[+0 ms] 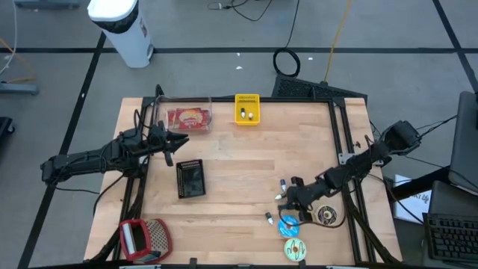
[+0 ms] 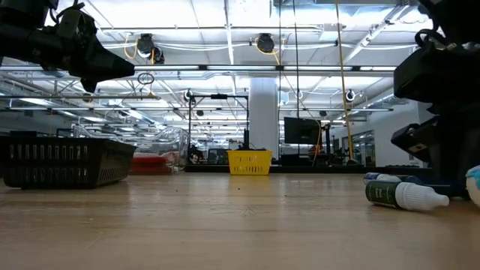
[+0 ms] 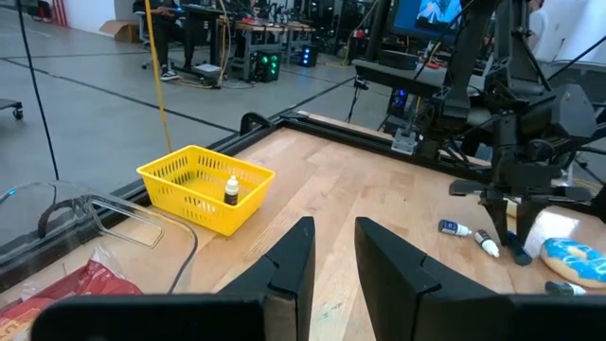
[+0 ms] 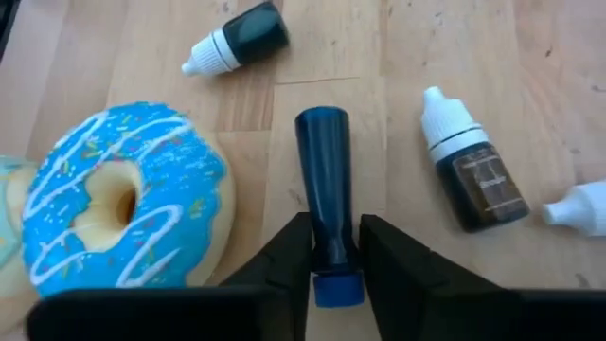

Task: Pick & Place Food Item
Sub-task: Put the bottom blue food coloring bottle into the yellow bin

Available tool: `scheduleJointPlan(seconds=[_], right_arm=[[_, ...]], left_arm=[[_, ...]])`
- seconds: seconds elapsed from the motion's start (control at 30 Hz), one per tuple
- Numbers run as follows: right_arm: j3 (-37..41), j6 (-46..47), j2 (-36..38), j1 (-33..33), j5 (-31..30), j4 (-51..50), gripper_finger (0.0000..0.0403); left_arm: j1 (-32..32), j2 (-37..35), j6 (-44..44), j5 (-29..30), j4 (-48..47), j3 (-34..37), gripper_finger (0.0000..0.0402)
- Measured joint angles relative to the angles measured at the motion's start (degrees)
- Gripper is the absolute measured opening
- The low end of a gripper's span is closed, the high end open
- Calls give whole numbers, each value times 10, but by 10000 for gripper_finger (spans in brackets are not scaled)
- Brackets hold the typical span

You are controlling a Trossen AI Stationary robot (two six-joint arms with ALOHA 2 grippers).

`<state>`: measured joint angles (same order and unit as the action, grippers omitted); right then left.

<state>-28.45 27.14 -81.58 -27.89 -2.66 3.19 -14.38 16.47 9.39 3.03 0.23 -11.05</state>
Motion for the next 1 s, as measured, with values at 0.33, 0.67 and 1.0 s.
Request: scheduleJointPlan(seconds=[0.33, 0.67, 1.0], right_arm=[[2, -60, 29, 29, -2, 20, 65], [2, -79, 119, 126, -3, 93, 64], [1, -138, 58, 272, 58, 215, 62]], left_arm=[[0, 0, 0, 0, 0, 0, 79], [0, 0, 0, 0, 0, 0, 79], [0, 0, 0, 0, 0, 0, 79]])
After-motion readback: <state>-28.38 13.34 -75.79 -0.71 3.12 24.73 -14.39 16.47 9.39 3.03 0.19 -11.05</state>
